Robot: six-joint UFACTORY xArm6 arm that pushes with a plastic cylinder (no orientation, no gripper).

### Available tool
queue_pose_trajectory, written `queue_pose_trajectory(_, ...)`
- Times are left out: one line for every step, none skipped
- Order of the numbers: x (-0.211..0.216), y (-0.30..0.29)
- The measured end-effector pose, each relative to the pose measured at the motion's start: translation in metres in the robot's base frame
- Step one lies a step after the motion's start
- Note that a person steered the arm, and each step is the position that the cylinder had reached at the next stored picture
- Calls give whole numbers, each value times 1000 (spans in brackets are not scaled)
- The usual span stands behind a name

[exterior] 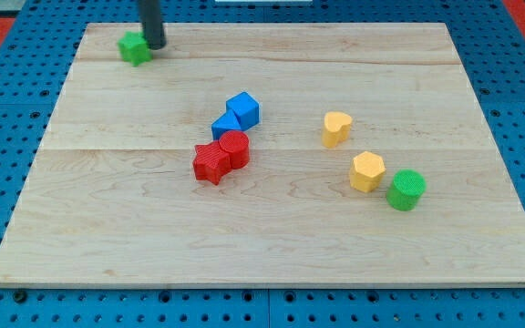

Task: Place the yellow heart to the center of the board

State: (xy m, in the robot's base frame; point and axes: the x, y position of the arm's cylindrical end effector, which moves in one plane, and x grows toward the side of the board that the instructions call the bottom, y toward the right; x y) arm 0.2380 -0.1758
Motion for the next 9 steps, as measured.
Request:
queue_pose_trajectory(0, 35)
queue_pose_trajectory(0, 37)
queue_pose_trajectory(9, 53)
queue_pose_trajectory(51, 138)
queue_pose_trajectory(56, 225)
queue_pose_trajectory(92, 321)
queue_pose_trajectory(154, 366)
queue_pose_trajectory(179, 333)
queue_pose_trajectory(197, 324)
